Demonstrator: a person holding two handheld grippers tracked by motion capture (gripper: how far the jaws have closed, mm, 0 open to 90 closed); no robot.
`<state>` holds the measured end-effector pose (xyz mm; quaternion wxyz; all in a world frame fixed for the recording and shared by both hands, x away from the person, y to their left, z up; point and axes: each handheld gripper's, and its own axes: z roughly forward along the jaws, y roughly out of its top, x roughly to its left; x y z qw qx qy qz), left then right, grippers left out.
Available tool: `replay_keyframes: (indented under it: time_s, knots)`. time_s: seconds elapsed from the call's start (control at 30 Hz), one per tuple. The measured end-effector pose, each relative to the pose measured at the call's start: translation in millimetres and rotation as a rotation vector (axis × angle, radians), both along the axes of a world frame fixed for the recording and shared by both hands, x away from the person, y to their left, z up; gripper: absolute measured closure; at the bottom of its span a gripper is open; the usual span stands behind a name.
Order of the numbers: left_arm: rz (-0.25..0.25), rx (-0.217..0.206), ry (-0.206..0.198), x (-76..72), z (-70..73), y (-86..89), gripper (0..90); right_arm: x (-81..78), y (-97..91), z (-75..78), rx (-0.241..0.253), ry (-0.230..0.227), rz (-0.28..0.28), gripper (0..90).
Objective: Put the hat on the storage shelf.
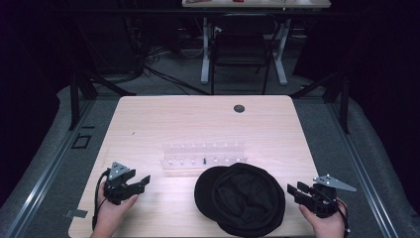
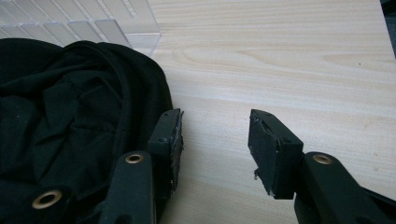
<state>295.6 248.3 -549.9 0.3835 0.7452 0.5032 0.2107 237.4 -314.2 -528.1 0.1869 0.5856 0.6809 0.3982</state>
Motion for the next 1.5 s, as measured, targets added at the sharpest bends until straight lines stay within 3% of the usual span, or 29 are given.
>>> replay_keyframes:
  time_s: [0.23, 0.27, 0.43, 0.47, 0.5, 0.53, 0.8, 1.1, 1.5]
  knots:
    - [-0.008, -0.006, -0.016, -2.2, 1.6, -0.8, 33.9, -1.2, 5.0, 8.7, -0.013, 0.025, 0.011, 50.6]
    - [-0.005, -0.008, -0.014, -2.5, 2.1, -0.4, 33.9, -1.3, 4.3, 12.0, -0.011, 0.044, -0.022, 56.4]
    - [-0.012, -0.027, 0.0, -3.0, 1.9, 0.7, 38.9, -2.3, 3.8, 20.7, 0.002, 0.056, -0.029, 65.3]
    - [-0.014, -0.025, 0.002, -3.2, 1.4, 0.3, 41.9, -2.8, 4.1, 23.7, 0.047, 0.102, -0.026, 68.8]
    - [-0.019, -0.015, 0.006, -3.3, 1.2, 0.2, 41.9, -2.8, 4.1, 23.7, 0.047, 0.102, -0.026, 68.8]
    - [-0.024, -0.013, 0.009, -3.5, 0.7, -0.2, 45.2, -3.8, 5.5, 24.8, 0.051, 0.145, -0.028, 70.5]
    - [-0.043, -0.027, -0.015, -5.9, 1.9, -0.2, 49.5, -11.9, 13.2, 22.1, 0.04, 0.223, -0.02, 71.6]
    - [-0.045, -0.021, -0.003, -6.0, 0.2, -2.0, 49.8, -23.2, 17.6, 15.1, 0.097, 0.287, -0.013, 68.9]
    - [-0.051, -0.018, 0.007, -6.6, -0.6, -4.7, 51.7, -19.1, 30.2, 5.5, 0.109, 0.356, -0.005, 75.4]
